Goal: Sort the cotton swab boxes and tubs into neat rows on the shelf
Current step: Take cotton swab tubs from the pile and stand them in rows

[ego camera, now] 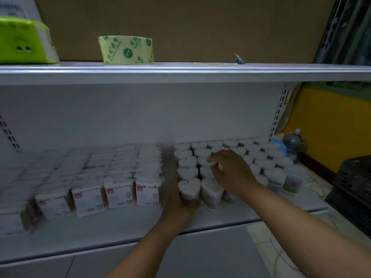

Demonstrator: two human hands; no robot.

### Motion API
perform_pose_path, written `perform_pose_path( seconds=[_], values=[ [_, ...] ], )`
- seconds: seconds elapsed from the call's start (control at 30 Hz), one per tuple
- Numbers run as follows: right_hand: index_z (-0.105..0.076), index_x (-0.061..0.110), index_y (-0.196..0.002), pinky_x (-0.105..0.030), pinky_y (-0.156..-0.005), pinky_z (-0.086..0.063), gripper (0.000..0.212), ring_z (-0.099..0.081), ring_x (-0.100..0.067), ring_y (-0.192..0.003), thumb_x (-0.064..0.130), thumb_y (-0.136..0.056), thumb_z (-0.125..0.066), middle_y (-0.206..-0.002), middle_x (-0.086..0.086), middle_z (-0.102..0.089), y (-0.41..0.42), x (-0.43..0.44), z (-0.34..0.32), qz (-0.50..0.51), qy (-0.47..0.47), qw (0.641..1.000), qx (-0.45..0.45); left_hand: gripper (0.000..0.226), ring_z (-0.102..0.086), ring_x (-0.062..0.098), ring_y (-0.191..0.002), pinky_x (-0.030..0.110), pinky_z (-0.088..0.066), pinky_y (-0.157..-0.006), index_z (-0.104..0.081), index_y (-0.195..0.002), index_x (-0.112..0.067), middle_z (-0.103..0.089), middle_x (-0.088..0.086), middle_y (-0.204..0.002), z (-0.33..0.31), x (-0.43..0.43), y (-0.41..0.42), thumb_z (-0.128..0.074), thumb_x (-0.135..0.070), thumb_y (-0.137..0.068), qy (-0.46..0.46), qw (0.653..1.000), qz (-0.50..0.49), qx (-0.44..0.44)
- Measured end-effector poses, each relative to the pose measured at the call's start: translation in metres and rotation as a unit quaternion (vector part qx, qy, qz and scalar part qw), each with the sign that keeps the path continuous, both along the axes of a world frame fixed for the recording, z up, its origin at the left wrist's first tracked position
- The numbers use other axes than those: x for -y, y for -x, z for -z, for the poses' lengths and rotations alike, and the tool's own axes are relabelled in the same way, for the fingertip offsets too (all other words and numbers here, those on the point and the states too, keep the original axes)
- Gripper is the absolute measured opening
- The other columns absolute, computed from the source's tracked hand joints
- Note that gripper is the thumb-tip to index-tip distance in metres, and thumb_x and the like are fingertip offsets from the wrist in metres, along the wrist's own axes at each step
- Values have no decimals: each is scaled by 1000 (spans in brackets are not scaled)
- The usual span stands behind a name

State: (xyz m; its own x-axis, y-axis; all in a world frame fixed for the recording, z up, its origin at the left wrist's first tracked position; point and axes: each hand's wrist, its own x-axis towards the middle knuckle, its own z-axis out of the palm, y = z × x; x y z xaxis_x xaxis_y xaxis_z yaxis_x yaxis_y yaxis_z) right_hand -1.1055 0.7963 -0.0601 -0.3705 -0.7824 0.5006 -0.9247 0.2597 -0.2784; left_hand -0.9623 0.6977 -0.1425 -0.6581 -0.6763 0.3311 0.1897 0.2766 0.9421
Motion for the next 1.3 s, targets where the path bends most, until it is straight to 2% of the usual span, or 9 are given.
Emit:
perform_pose_path(
  seconds=[0.13, 0.3, 0.4, 0.5, 0.6, 0.77, 0.97, 1.17, 1.3],
  values=[
    [-58, 13, -127, -36, -104, -33, 37, -46, -26, -122, 7, -91, -51, -135, -7, -53, 20, 50, -7, -57, -80, 995, 13, 89, -49, 5, -125, 25, -45, -101, -37, -136, -31, -52, -16, -134, 3, 4, 0, -82, -26, -59, 5, 1000, -4, 21],
    [-63, 13, -122, -39, -105, -35, 36, -47, -25, -125, 6, -88, -57, -135, -6, -54, 33, 86, -10, -129, -211, 969, 18, 86, -48, 8, -127, 42, -41, -106, -36, -140, -26, -50, -11, -137, 5, 7, 3, -81, -19, -67, 4, 1000, 5, 27],
    [-66, 11, -118, -38, -102, -41, 33, -54, -27, -118, 4, -86, -62, -128, -10, -59, 39, 89, -7, -133, -205, 968, 51, 83, -47, 5, -127, 31, -42, -105, -36, -139, -35, -50, -17, -136, 6, 8, 2, -78, -17, -70, 1, 999, 24, 30],
    [-70, 12, -110, -22, -91, -42, 29, -61, -23, -107, 12, -81, -71, -117, -8, -67, 42, 90, -7, -131, -180, 973, 58, 83, -46, -1, -126, 18, -42, -101, -36, -134, -46, -50, -27, -132, 5, 8, 0, -77, -20, -66, -9, 999, 29, 39],
    [-72, 11, -105, -11, -81, -36, 29, -62, -19, -101, 18, -77, -76, -110, -7, -69, 44, 91, -8, -115, -173, 976, 62, 84, -45, -1, -126, 22, -40, -104, -35, -135, -44, -49, -26, -133, 6, 7, -1, -76, -19, -66, -16, 999, 33, 38],
    [-70, 13, -109, -19, -90, -42, 30, -61, -17, -104, 22, -80, -73, -115, -3, -67, 42, 89, -9, -115, -181, 974, 74, 79, -46, -5, -123, 16, -41, -100, -37, -123, -61, -50, -33, -127, 2, 5, -3, -74, -25, -63, -13, 998, 23, 59],
    [-68, 15, -113, -31, -93, -45, 32, -58, -19, -104, 27, -84, -68, -117, -5, -65, 37, 71, -15, -133, -153, 977, 60, 97, -42, 10, -131, 38, -38, -109, -20, -148, -22, -42, -4, -144, 4, 5, -2, -71, -4, -66, -44, 996, 33, 72],
    [-77, 16, -90, -34, -76, -52, 19, -64, -13, -82, 29, -76, -76, -92, 1, -71, 26, 60, -13, -207, -167, 964, 14, 99, -42, 9, -131, 31, -43, -104, -15, -150, -19, -40, -1, -146, 4, 6, -1, -65, 5, -68, -57, 994, 29, 87],
    [-77, 13, -90, -34, -78, -53, 13, -66, -15, -84, 19, -80, -73, -93, -1, -73, 25, 58, -11, -217, -154, 964, 33, 101, -38, 18, -135, 48, -36, -109, -9, -151, -17, -34, 6, -150, 3, 5, 0, -62, 12, -69, -74, 993, 23, 89]
  ],
)
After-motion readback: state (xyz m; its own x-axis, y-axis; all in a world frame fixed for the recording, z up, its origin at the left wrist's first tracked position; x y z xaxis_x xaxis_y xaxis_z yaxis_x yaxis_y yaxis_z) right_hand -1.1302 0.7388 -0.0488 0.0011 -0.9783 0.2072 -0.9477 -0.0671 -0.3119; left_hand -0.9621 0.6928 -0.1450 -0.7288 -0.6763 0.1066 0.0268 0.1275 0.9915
